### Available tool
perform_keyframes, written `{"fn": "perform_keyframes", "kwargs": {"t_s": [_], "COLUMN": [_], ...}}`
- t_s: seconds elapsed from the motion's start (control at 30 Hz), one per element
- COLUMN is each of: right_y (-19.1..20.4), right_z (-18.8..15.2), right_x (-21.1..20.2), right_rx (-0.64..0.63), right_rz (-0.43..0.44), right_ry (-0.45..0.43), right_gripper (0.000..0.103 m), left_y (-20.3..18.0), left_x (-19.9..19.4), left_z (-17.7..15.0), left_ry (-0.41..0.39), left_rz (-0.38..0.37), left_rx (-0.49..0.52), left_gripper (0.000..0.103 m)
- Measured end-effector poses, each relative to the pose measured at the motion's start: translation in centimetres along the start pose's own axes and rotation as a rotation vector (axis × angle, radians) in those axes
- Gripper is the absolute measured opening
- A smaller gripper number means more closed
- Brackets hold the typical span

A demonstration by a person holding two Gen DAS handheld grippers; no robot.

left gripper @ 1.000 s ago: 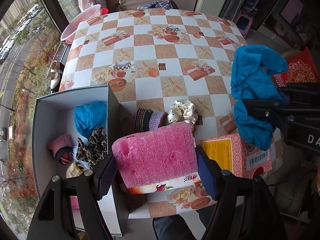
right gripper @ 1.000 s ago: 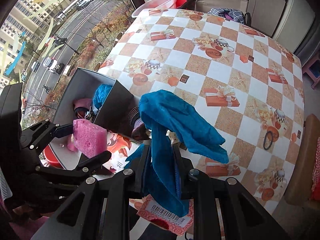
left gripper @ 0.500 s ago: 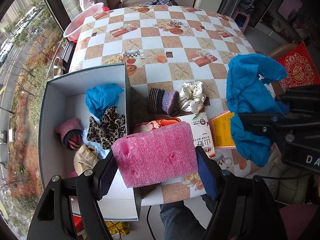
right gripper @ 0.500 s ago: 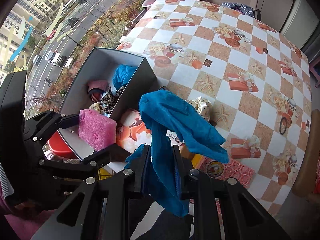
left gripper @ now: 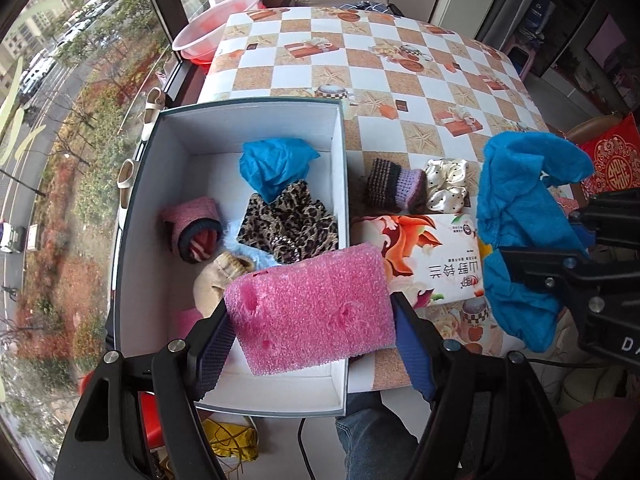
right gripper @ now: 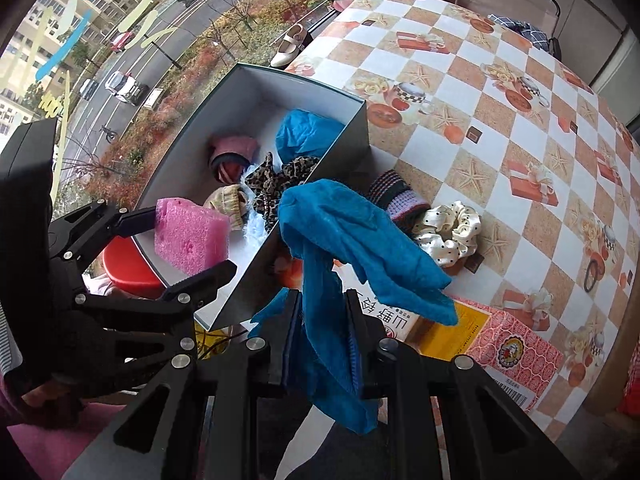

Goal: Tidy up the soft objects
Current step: 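Lower the pink sponge over the box with the left tool while the right tool holds the blue cloth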

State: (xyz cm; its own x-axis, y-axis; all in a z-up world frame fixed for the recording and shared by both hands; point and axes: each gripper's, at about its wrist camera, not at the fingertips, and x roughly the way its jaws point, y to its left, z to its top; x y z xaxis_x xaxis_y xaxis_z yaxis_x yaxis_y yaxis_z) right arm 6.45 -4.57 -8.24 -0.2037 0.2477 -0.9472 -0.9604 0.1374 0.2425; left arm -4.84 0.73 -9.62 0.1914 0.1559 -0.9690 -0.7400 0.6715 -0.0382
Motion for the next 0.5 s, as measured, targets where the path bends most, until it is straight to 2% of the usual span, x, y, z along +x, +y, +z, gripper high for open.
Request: {"fn": "perform_keyframes", "kwargs": {"t_s": [0.23,0.5], "right_y": [1.4,2.6], "right_z": [0.4,0.7], "right_x": [0.4,1.0], "right_rx": [-0.038,-0.071], "right_rz": [-0.005,-0.007], "right_ry": [0.011,0.026], "right_gripper": [0.022,0.022], "left_y": [2.0,2.4], "left_x": [0.3,0.2], "left_z": [-1.1,-1.4], "left_ry": [0.017,0.009], "left_rz": [0.008,0.012], "left_rx": [-0.065,-0.073], "left_gripper": [0.077,0.077]}}
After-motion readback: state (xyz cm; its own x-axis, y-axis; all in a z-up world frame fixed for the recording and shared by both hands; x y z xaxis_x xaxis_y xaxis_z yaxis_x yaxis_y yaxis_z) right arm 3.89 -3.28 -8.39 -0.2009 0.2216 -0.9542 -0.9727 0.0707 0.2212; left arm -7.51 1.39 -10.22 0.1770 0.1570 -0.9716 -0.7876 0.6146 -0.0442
